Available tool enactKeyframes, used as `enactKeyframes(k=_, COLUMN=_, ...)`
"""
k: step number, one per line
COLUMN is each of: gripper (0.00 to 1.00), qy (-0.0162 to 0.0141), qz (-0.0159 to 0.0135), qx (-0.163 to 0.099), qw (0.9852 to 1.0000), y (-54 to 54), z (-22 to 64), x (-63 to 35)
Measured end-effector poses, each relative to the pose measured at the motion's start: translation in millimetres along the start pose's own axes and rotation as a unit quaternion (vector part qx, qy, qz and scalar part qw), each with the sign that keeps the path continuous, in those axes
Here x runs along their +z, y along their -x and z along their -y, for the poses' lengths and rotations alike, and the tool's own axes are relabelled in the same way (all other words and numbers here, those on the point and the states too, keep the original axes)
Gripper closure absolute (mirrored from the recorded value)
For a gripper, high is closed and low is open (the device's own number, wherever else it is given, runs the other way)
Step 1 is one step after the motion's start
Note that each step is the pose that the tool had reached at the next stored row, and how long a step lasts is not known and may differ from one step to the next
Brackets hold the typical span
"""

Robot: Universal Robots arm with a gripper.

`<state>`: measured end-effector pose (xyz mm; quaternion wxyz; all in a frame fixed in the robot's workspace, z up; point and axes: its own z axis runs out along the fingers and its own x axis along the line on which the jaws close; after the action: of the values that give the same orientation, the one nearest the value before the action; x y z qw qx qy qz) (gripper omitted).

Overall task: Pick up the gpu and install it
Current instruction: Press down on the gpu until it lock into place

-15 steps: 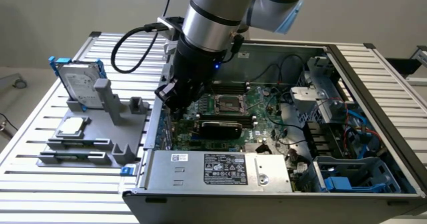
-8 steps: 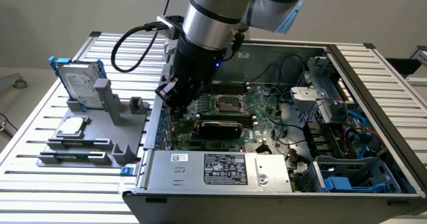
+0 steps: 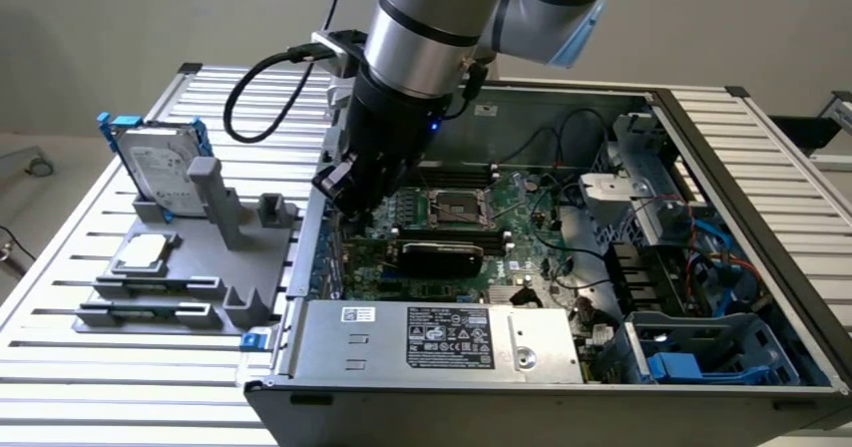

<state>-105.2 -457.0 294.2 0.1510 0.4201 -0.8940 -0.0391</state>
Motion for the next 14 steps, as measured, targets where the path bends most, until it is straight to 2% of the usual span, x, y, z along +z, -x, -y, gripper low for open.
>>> enactKeyframes(k=5, gripper=0.89, qy=0.002, qz=0.0021, qx=-0.001, qw=1.0, y=0.7, z=-2.4, x=2.3)
enactKeyframes(k=14, gripper=0.89, qy=0.0055, qz=-0.0002, qx=-0.002, qw=1.0, y=2.8, z=-4.7, x=2.7)
